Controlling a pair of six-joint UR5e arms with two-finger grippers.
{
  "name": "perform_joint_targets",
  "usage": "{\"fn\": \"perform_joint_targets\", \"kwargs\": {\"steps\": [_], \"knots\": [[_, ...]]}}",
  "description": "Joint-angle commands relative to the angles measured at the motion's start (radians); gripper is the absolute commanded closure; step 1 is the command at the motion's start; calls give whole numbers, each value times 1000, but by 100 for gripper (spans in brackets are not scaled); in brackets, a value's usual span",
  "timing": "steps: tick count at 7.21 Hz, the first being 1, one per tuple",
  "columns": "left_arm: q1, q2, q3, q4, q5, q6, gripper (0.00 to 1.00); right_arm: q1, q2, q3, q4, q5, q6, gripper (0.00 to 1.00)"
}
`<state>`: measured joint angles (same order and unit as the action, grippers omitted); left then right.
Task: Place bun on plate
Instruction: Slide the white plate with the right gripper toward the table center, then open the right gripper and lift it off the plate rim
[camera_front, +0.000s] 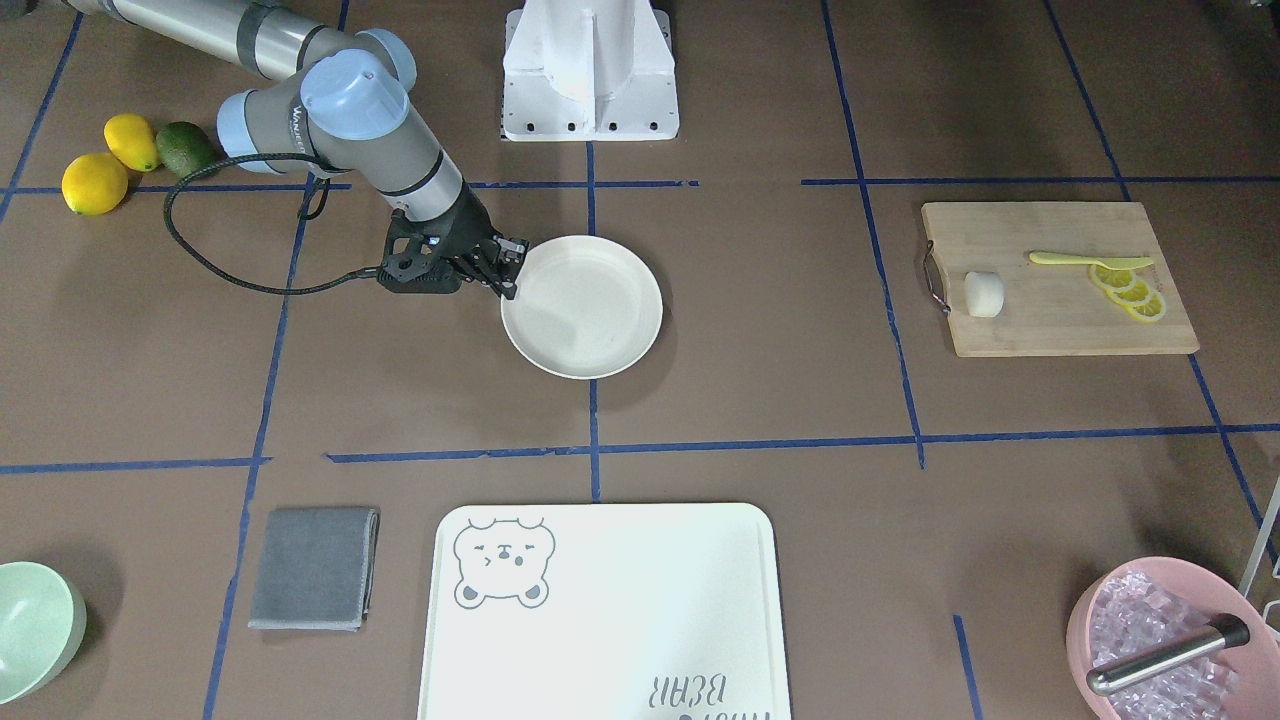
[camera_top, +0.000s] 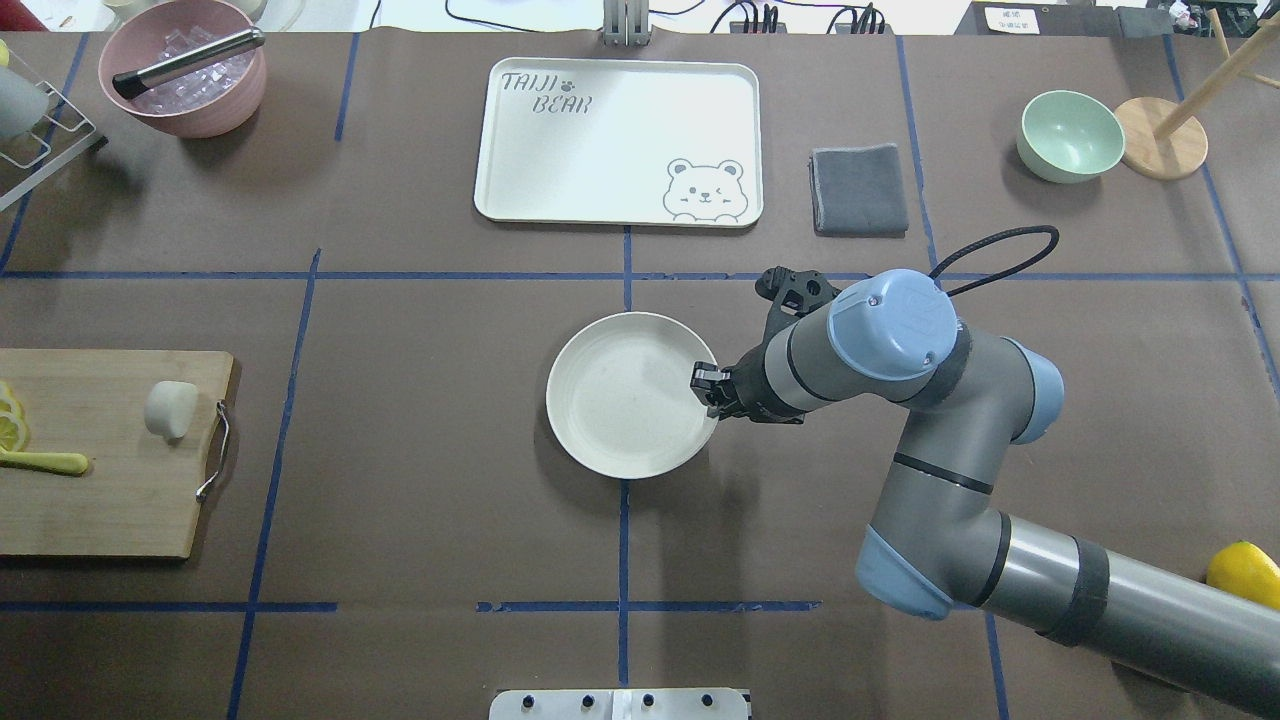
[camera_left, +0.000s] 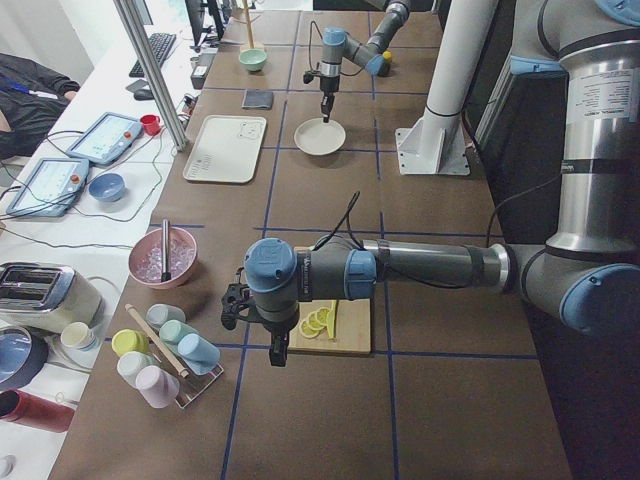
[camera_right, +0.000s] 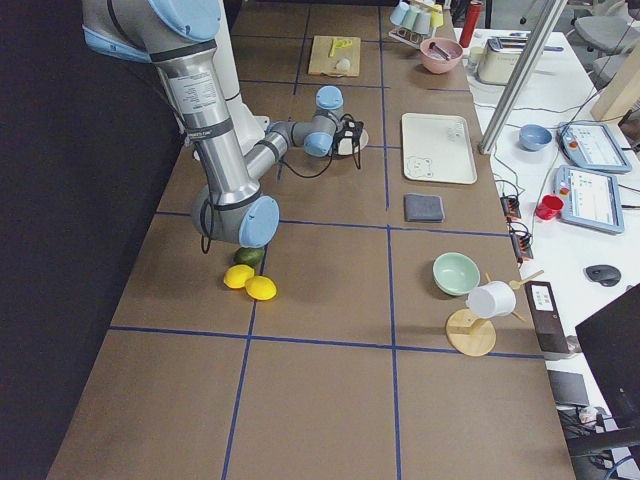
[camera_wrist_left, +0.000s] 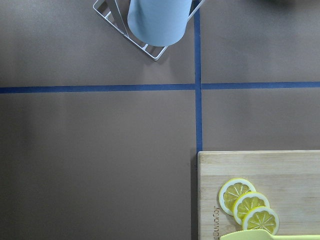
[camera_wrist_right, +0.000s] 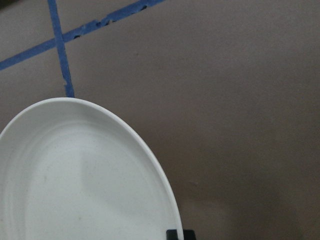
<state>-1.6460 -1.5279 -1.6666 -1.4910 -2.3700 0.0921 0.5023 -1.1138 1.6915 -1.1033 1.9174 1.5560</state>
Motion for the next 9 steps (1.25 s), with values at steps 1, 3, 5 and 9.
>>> {"fn": "perform_joint_targets", "kwargs": {"steps": [1,3,5,9], "knots": [[0,0,1,0,0,1,0,-24,8,-10,-1,-21,1,90],[0,0,-1,0,0,1,0,-22,6,-9,-1,-24,0,1],[0,-5,-16,0,0,0,0,1,6,14,-1,-32,-7,0],[186,12,-305,5,15,-320,0,137,3,225,-425,-3,-237,0]]}}
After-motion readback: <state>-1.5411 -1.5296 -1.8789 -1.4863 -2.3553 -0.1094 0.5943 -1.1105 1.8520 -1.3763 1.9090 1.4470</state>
